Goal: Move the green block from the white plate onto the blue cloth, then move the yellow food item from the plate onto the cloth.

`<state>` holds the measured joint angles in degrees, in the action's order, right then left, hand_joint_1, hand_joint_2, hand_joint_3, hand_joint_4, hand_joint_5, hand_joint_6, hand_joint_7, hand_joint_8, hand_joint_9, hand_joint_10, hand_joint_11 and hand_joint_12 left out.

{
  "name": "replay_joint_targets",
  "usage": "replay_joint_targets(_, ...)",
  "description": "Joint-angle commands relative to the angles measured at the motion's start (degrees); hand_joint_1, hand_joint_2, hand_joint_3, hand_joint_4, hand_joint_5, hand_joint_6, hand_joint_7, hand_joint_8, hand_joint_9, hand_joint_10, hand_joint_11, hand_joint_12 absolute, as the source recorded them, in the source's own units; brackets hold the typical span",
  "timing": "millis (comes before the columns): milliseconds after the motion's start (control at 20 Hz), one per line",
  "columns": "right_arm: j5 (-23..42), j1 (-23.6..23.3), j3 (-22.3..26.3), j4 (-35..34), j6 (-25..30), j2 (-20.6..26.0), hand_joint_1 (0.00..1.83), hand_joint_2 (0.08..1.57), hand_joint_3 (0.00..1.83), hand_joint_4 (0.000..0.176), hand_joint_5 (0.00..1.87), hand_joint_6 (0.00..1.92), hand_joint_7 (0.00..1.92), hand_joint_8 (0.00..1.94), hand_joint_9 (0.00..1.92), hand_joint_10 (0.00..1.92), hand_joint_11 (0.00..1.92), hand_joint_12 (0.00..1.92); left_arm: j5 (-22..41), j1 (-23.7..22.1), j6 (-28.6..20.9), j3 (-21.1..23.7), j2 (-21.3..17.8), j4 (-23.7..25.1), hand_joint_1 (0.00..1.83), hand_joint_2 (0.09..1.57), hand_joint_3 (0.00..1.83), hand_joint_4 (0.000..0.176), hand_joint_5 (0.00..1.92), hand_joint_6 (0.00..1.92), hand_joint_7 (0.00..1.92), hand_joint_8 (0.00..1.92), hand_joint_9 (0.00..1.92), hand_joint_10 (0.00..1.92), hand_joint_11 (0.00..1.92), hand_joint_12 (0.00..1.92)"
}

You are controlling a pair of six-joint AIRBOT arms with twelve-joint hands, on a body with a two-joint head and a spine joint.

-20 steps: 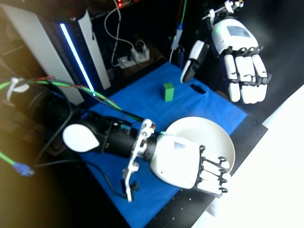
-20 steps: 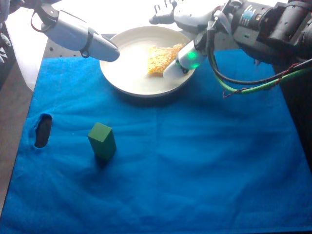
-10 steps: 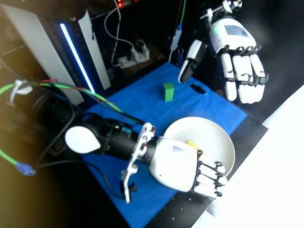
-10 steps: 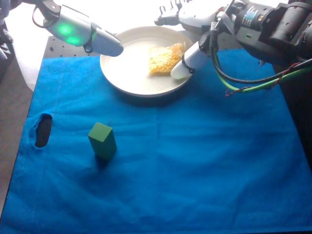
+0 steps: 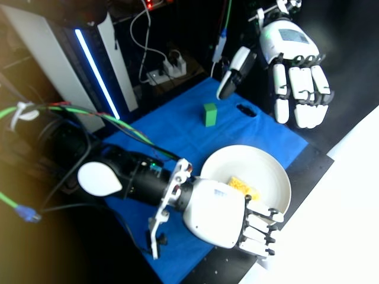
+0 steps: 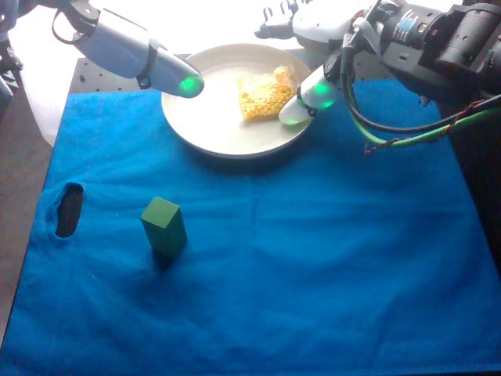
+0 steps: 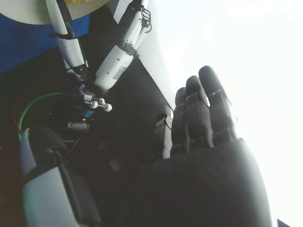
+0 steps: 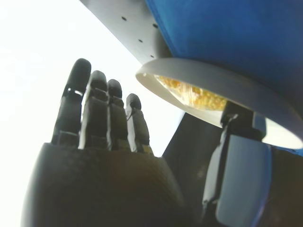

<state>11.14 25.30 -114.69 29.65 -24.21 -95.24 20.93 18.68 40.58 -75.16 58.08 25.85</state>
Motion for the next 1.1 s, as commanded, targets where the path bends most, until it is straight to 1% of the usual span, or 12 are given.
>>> replay_joint_targets(0,4.56,-0.14,-0.41,-0.67,-0.19,-0.23,0.83,0.83,0.0,0.0,0.4,0.01,0.46,0.01,0.49,0.02,0.21,0.93,6.36,-0.96,-0.14,0.19,0.12,-1.16,0.54,0.75,0.0,0.128,0.08,0.0,0.16,0.0,0.23,0.0,0.0,0.68)
replay_joint_targets(100,4.57,-0.04,-0.4,-0.67,-0.19,-0.45,0.8,0.86,0.0,0.0,0.49,0.0,0.6,0.01,0.58,0.01,0.16,0.99,6.35,-0.95,-0.14,0.18,0.12,-1.2,0.55,0.76,0.0,0.14,0.09,0.0,0.18,0.0,0.24,0.0,0.0,0.7)
replay_joint_targets(200,4.58,-0.02,-0.36,-0.67,-0.19,-0.57,0.89,0.88,0.0,0.0,0.6,0.0,0.79,0.01,0.82,0.04,0.45,1.1,6.36,-0.94,-0.14,0.18,0.12,-1.21,0.54,0.78,0.0,0.151,0.09,0.0,0.18,0.0,0.24,0.0,0.0,0.72)
replay_joint_targets(350,4.59,-0.02,-0.33,-0.69,-0.19,-0.63,1.02,0.93,0.0,0.0,0.77,0.0,0.97,0.0,0.99,0.03,0.57,1.06,6.36,-0.9,-0.14,0.19,0.13,-1.21,0.56,0.76,0.0,0.155,0.1,0.0,0.19,0.0,0.24,0.0,0.0,0.69)
replay_joint_targets(550,4.6,-0.02,-0.31,-0.75,-0.19,-0.72,1.13,1.0,0.0,0.0,0.92,0.01,0.99,0.0,1.07,0.02,0.68,1.05,6.33,-0.83,-0.14,0.2,0.14,-1.2,0.54,0.77,0.0,0.136,0.07,0.0,0.17,0.0,0.24,0.0,0.0,0.66)
replay_joint_targets(600,4.63,-0.03,-0.31,-0.75,-0.19,-0.78,1.17,1.05,0.0,0.0,1.06,0.61,1.04,0.01,1.1,0.01,0.72,1.02,6.32,-0.83,-0.14,0.2,0.15,-1.2,0.54,0.76,0.0,0.127,0.08,0.0,0.18,0.0,0.25,0.0,0.0,0.67)
replay_joint_targets(650,4.64,-0.03,-0.31,-0.75,-0.19,-0.83,1.23,1.07,0.0,0.0,1.08,0.7,1.07,0.73,1.14,0.01,0.75,1.02,6.31,-0.83,-0.14,0.19,0.15,-1.2,0.54,0.76,0.0,0.131,0.07,0.0,0.17,0.0,0.24,0.0,0.0,0.67)
replay_joint_targets(700,4.74,-0.03,-0.3,-0.75,-0.19,-0.89,1.23,1.08,0.0,0.002,1.1,0.77,0.99,0.93,1.11,0.0,0.73,1.0,6.26,-0.79,-0.14,0.18,0.16,-1.19,0.54,0.76,0.0,0.109,0.09,0.0,0.2,0.0,0.26,0.01,0.0,0.7)
replay_joint_targets(750,5.09,-0.03,-0.29,-0.75,-0.19,-0.98,1.19,1.08,0.0,0.0,1.07,0.82,0.89,0.39,0.99,0.0,0.6,1.0,6.24,-0.7,-0.13,0.18,0.17,-1.19,0.54,0.76,0.0,0.106,0.11,0.01,0.22,0.01,0.27,0.01,0.0,0.7)
replay_joint_targets(800,5.38,-0.03,-0.29,-0.76,-0.19,-1.04,1.24,1.09,0.0,0.0,1.16,0.71,0.92,0.89,1.04,0.02,0.62,1.09,6.21,-0.61,-0.13,0.18,0.18,-1.19,0.54,0.77,0.0,0.094,0.13,0.01,0.24,0.01,0.28,0.01,0.0,0.72)
replay_joint_targets(850,5.81,-0.03,-0.24,-0.77,-0.19,-1.09,1.24,1.1,0.0,0.0,1.12,0.8,0.92,1.0,1.06,0.02,0.61,1.14,6.16,-0.45,-0.13,0.17,0.2,-1.19,0.55,0.76,0.0,0.086,0.14,0.01,0.25,0.01,0.28,0.0,0.0,0.72)
replay_joint_targets(1050,10.97,-0.03,-1.06,1.41,-0.19,-0.85,1.24,1.11,0.0,0.0,1.12,0.64,0.9,1.22,1.16,0.09,0.6,1.53,5.99,-0.23,-0.14,-0.1,0.23,-1.21,0.54,0.8,0.01,0.072,0.15,0.0,0.24,0.0,0.27,0.0,0.0,0.69)
